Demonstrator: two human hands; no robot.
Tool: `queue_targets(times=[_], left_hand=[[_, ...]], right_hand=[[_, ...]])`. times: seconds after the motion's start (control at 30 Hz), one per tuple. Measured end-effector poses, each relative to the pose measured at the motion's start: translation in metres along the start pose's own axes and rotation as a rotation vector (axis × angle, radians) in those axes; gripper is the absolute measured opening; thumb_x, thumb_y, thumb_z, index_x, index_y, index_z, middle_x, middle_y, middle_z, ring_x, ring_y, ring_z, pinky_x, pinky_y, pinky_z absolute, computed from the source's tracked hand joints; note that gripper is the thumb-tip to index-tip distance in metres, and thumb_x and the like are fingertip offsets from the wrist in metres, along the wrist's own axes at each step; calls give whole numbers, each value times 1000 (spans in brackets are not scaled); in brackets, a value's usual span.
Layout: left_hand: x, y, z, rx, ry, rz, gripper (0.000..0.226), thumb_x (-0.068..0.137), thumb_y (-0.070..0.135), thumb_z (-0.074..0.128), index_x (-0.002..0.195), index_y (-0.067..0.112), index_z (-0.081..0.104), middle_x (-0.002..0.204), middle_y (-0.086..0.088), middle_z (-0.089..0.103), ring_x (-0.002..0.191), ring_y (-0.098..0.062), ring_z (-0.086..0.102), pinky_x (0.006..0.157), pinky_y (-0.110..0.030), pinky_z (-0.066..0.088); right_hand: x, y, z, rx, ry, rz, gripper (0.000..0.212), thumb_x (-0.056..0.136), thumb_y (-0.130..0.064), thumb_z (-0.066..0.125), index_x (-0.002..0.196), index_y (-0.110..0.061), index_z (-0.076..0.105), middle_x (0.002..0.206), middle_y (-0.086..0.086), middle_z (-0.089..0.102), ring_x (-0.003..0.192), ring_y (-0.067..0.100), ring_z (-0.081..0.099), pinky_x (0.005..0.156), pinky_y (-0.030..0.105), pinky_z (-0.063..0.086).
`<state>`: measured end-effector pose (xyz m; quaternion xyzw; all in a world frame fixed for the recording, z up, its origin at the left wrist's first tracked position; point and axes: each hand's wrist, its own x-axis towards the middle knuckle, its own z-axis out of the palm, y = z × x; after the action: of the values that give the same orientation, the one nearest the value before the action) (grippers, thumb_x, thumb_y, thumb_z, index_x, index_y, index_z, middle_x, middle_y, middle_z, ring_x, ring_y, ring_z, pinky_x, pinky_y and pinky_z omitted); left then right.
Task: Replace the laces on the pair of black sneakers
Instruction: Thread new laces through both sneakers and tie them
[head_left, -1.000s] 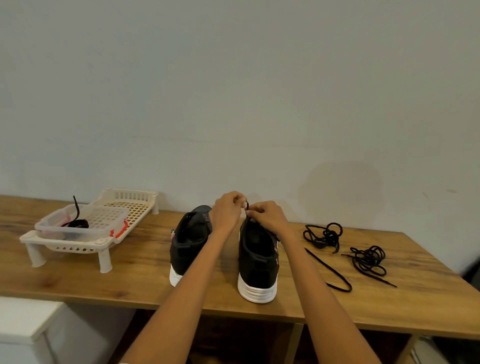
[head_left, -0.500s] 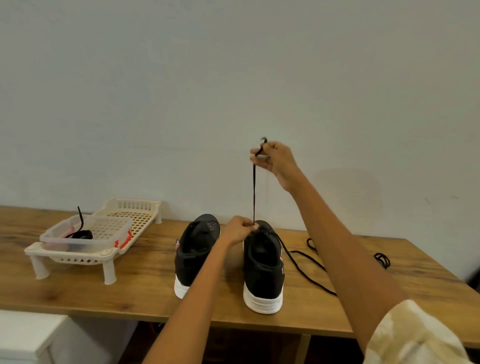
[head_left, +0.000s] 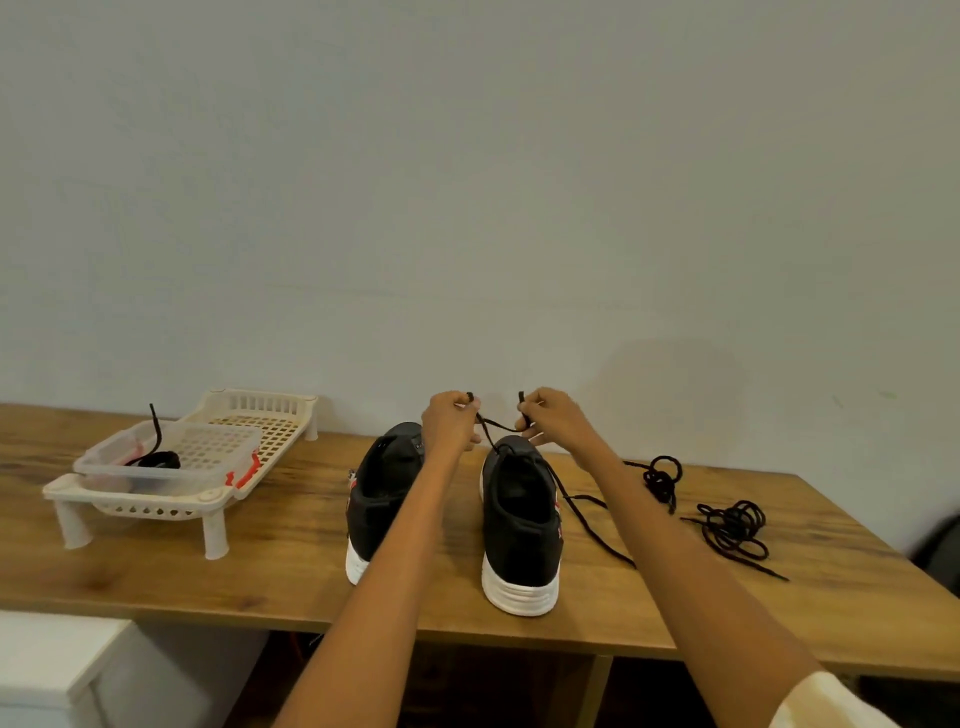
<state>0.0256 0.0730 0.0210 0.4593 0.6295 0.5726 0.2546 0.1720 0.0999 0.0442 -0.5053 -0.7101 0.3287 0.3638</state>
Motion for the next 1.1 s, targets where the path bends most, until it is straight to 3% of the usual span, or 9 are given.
queue_targets(times=[0.1,0.17,0.3,0.5,0.6,0.7,0.83,1.03,1.1], left_hand=[[-2,-1,-4,550,1,46,48,90,8,53,134,5,34,128,-17,44,111,-34,51,76,-37,47],[-3,2,0,617,34,200,49,90,8,51,137,8,36,134,-16,36,119,-33,41,88,-39,44],[-4,12,9,131,-217,261,22,93,18,55,103,7,71,114,-8,66,100,-22,60,86,-27,44],[-10,5,21,157,-223,325,14,86,14,65,95,10,75,99,-6,72,96,-14,62,83,-21,43],[-13,6,22,126,-222,325,13,85,9,67,95,8,74,95,-7,72,87,-12,61,81,-21,45],[-16,6,21,16,-131,249,14,85,3,65,98,9,64,87,-8,69,68,-14,64,73,-27,53],[-22,10,20,73,-174,195,32,89,-7,46,114,3,64,105,-12,67,76,-19,63,75,-29,51],[-32,4,31,402,-346,268,35,88,-4,46,115,4,67,124,-11,63,117,-24,55,99,-28,41],[-32,1,33,460,-388,296,33,89,-1,50,116,5,68,123,-11,64,117,-24,55,100,-28,40]], right_hand=[[-5,4,11,-4,48,-55,13,97,-19,51,94,-10,59,97,10,69,74,18,64,75,35,54],[-6,4,17,-48,64,-88,14,96,-21,53,92,-11,62,97,8,69,84,19,63,79,35,51],[-11,6,24,-141,79,-115,17,95,-26,53,92,-13,64,86,-2,62,81,14,56,70,24,42],[-23,20,18,-213,105,-127,27,96,-33,52,70,-24,54,65,-11,51,63,7,49,53,19,32],[-25,25,11,-217,70,-131,17,94,-29,56,97,-15,64,88,-4,61,83,12,55,67,20,39],[-31,29,5,-189,-55,-52,40,88,-33,65,122,-15,54,107,-2,57,99,14,53,80,26,42],[-34,33,1,-298,-115,33,39,87,-22,63,123,-10,58,117,9,63,98,22,61,80,31,52],[-36,50,-9,220,-40,198,29,84,2,54,106,19,60,86,23,57,78,31,58,82,48,55],[-40,54,-14,409,-67,262,29,85,7,53,110,20,58,93,22,58,83,30,60,76,39,56]])
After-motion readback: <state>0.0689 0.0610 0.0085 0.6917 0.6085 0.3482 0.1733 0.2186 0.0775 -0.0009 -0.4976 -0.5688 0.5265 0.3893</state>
